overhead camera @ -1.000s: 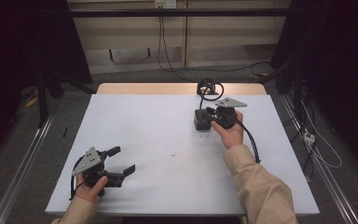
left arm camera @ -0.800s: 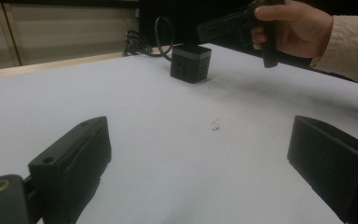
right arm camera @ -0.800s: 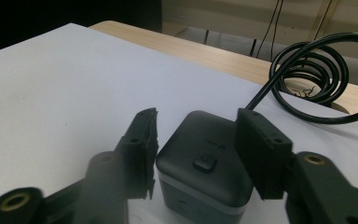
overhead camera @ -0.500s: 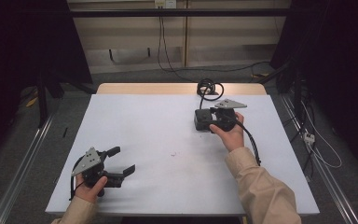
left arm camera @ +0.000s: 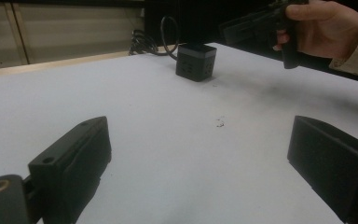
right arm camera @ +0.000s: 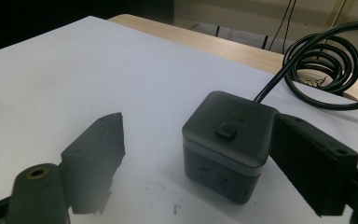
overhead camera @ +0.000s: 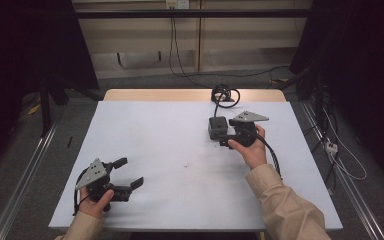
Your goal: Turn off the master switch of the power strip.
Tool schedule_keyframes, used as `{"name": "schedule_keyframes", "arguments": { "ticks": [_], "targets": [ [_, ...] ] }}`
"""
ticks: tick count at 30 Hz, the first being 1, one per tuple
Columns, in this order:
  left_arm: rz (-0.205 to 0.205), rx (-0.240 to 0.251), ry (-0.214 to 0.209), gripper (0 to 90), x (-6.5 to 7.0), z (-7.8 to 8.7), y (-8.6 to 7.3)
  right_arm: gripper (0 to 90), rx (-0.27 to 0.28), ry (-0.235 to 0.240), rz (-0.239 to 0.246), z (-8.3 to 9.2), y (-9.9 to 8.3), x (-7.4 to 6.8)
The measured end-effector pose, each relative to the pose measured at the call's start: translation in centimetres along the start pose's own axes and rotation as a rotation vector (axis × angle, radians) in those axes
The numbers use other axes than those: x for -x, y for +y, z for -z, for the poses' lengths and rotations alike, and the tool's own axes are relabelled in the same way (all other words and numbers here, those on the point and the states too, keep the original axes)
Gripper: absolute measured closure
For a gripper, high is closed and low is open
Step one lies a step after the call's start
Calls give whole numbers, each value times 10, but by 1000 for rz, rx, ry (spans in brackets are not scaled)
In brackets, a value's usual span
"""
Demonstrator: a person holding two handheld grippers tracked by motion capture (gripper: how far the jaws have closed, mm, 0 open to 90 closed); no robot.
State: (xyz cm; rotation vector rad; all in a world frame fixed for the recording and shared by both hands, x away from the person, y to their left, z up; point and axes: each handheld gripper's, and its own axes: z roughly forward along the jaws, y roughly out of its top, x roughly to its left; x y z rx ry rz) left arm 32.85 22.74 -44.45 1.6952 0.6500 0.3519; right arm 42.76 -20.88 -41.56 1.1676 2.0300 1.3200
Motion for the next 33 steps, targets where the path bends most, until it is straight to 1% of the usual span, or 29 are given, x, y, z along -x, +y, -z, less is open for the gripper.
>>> {"name": "schedule_keyframes", "arguments": {
  "ticks": [4, 7, 10, 11, 14, 15, 17, 21, 25, 28, 33],
  "targets": [
    [1, -2, 0, 58, 0, -1, 0, 164, -4, 11, 1, 5, -3, -1],
    [-2, -3, 0, 58, 1, -1, 0, 150, -22, 10, 1, 9, -4, -2],
    [1, 3, 3, 58, 1, 0, 0, 152, -13, 18, 0, 13, -7, -4],
    [-6, -2, 1, 58, 0, 0, 0, 152, -15, 19, 1, 14, -8, -4],
    [1, -2, 3, 58, 0, 0, 0, 145, -20, 28, 5, 18, -11, -6],
    [0, -1, 4, 58, 0, 0, 0, 132, -34, 32, 10, 19, -12, -7],
    [-1, -3, 4, 58, 1, 0, 0, 139, -26, 36, 14, 22, -14, -10],
    [2, -2, 11, 58, 1, 0, 0, 134, -36, 49, 19, 26, -18, -13],
    [-1, -2, 6, 58, 1, 0, 0, 124, -45, 56, 24, 31, -22, -15],
    [3, 0, 13, 58, 1, 1, 0, 111, -61, 57, 32, 34, -26, -16],
    [-1, -2, 6, 58, 1, 0, 0, 109, -82, 61, 43, 40, -33, -19]
  ]
}}
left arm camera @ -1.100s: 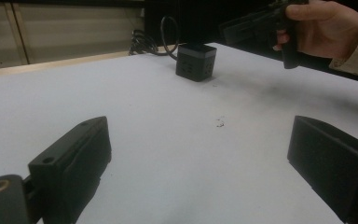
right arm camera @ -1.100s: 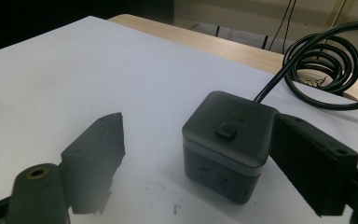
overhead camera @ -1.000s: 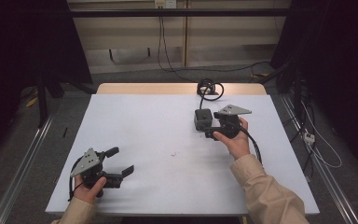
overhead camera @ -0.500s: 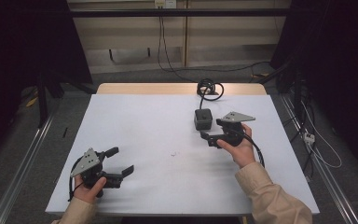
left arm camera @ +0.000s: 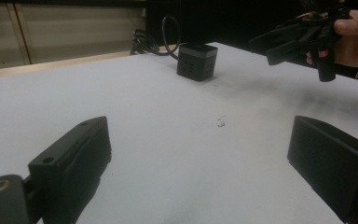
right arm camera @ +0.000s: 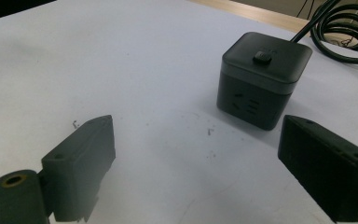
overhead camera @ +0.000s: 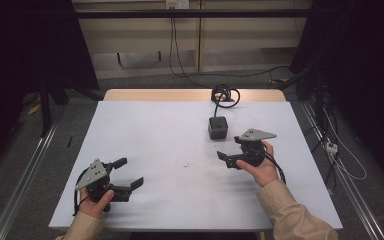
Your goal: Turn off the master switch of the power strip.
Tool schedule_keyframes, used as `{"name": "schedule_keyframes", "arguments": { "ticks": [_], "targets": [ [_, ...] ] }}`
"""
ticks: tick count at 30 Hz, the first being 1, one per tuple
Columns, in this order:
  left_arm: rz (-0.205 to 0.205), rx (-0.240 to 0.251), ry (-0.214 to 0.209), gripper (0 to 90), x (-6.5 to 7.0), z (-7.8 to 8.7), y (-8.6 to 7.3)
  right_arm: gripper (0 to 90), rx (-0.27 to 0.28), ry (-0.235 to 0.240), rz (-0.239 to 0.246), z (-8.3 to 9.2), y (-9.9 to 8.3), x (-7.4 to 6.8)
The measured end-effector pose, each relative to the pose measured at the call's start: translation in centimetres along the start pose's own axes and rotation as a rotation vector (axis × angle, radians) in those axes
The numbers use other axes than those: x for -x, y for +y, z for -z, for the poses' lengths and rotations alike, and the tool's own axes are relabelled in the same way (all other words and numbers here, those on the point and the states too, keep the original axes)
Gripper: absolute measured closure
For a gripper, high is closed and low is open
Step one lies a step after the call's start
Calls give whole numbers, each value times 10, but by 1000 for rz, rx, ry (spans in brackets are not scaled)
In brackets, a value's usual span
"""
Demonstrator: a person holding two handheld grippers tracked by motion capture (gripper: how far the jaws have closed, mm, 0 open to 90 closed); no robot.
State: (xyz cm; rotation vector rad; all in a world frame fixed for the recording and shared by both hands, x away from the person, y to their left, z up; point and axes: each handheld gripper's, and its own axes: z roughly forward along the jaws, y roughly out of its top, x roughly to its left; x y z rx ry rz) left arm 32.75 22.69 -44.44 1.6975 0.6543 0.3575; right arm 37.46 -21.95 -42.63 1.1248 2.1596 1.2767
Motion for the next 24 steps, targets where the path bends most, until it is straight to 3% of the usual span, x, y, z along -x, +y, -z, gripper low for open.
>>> {"name": "schedule_keyframes", "arguments": {
  "ticks": [24],
  "targets": [
    [-4, -4, -1, 58, 0, 0, 0, 103, 17, 4, -28, 34, -36, -4]
  ]
}}
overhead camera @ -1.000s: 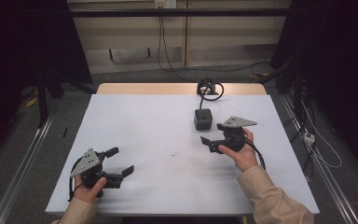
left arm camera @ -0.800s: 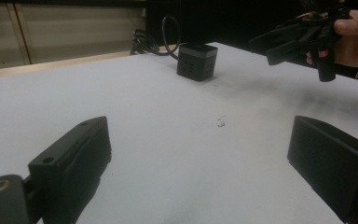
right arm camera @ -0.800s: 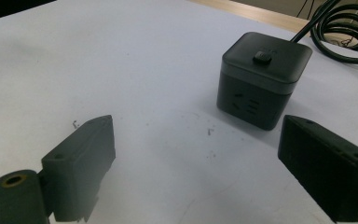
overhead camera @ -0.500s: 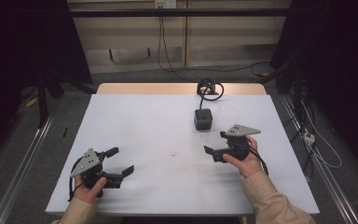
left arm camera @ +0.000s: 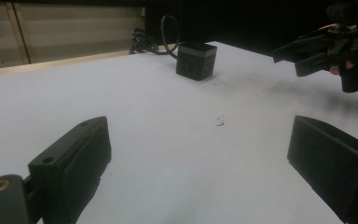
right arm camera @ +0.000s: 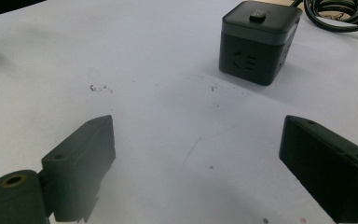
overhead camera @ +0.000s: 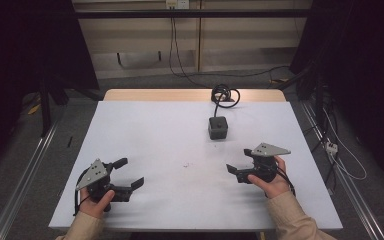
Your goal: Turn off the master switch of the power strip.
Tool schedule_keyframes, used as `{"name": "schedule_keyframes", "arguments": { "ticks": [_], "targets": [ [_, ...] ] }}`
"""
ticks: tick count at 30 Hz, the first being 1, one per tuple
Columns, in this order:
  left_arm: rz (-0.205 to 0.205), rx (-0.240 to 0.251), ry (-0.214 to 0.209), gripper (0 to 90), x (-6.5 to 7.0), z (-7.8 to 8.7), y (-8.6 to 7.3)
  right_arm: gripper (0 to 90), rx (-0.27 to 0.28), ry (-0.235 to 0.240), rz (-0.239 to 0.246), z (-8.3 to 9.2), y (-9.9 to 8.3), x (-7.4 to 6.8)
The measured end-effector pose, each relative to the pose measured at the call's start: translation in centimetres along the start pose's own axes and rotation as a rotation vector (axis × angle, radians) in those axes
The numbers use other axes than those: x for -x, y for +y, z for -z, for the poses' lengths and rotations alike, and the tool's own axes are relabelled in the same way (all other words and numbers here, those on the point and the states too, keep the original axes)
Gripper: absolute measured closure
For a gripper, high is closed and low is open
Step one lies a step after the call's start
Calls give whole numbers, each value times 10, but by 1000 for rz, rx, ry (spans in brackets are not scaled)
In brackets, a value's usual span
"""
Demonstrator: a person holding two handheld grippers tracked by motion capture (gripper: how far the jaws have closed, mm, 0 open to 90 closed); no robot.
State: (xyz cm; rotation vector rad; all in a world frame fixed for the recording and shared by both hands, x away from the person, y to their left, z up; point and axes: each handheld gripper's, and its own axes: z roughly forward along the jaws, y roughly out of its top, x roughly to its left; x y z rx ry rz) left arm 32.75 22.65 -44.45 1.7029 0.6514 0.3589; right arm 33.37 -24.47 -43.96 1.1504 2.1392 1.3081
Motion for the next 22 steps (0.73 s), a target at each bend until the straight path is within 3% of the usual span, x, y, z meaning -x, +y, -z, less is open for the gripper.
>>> {"name": "schedule_keyframes", "arguments": {
  "ticks": [16, 22],
  "targets": [
    [1, -5, 2, 58, 0, -1, -1, 91, -4, -4, -15, 24, -27, 1],
    [7, -2, 5, 58, 0, -1, 0, 77, 9, -8, -45, 29, -34, 2]
  ]
}}
